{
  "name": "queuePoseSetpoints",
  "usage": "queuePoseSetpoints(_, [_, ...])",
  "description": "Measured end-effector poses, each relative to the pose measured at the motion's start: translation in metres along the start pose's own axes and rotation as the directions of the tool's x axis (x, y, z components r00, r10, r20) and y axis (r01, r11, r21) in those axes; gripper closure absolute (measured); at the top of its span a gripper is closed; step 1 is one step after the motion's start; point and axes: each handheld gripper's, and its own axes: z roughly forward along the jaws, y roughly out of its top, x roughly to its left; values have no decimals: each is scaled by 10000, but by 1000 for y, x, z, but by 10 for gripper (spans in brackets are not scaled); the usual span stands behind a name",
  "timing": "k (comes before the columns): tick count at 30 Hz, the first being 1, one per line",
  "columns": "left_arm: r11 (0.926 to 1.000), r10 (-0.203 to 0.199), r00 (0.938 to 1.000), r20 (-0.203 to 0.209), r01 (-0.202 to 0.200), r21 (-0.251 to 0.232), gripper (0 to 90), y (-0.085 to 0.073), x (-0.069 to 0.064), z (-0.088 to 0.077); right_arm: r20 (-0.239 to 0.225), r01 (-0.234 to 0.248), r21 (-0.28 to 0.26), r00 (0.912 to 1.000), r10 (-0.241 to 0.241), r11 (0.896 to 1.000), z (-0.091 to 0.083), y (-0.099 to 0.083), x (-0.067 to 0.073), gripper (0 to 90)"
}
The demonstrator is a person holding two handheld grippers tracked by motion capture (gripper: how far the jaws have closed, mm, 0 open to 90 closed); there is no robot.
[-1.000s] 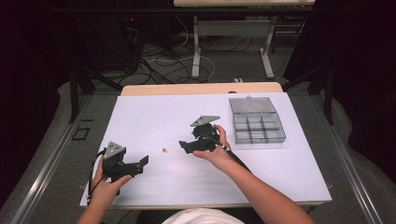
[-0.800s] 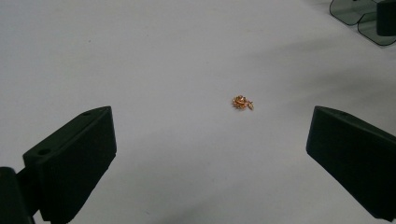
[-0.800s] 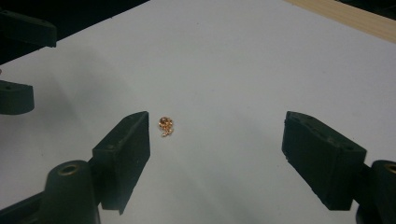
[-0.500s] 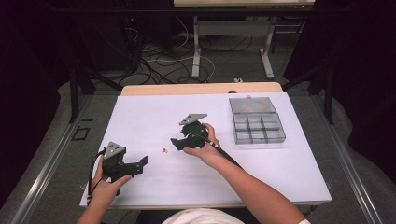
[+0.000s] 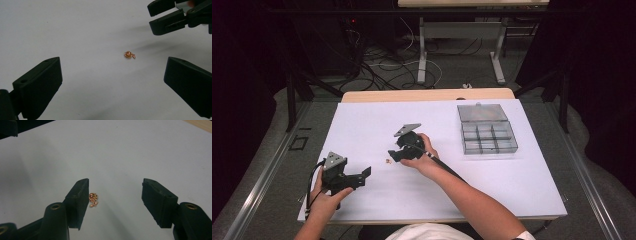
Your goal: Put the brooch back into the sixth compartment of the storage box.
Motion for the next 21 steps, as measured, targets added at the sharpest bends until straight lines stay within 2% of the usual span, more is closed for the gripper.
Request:
queuePoseSetpoints(3, [10000,-1,10000,16,1,-10,19,0,0,0,22,-24,96,10000,24,10000,4,0,1,388])
queuePoseSetpoints(4, [10000,8,10000,20,-8,-7,19,0,0,0,-52,-176,152,9998,177,9997,5,0,2,399])
queuePoseSetpoints(5, [10000,12,10000,24,-12,-6,19,0,0,0,-178,-24,126,9998,26,9999,7,0,1,403])
queuePoseSetpoints(7, [10000,7,10000,31,-7,-14,20,0,0,0,-222,-219,237,9995,224,9995,11,0,4,408])
queuePoseSetpoints(10, [10000,14,10000,28,-14,-7,20,0,-1,0,-222,-35,142,9997,39,9999,14,1,5,410])
queuePoseSetpoints(11, [10000,21,10000,28,-21,-7,20,0,-1,0,-267,23,272,9996,-15,9996,16,1,6,414])
queuePoseSetpoints(13, [10000,14,10000,27,-14,-7,20,0,-1,0,-239,-31,142,9997,34,9999,18,1,7,420])
queuePoseSetpoints(14, [10000,11,10000,25,-11,-10,20,0,-1,0,-294,-71,331,9995,81,9994,19,1,7,437])
queuePoseSetpoints(17, [10000,10,10000,23,-10,-10,20,0,0,0,-329,-16,291,9995,26,9996,24,1,8,452])
queuePoseSetpoints(18, [10000,10,10000,12,-10,-12,20,0,0,0,-301,-174,396,9994,186,9991,24,1,8,463])
queuePoseSetpoints(21, [10000,5,10000,18,-5,-10,21,0,0,0,-285,-253,436,9992,265,9987,27,0,8,471])
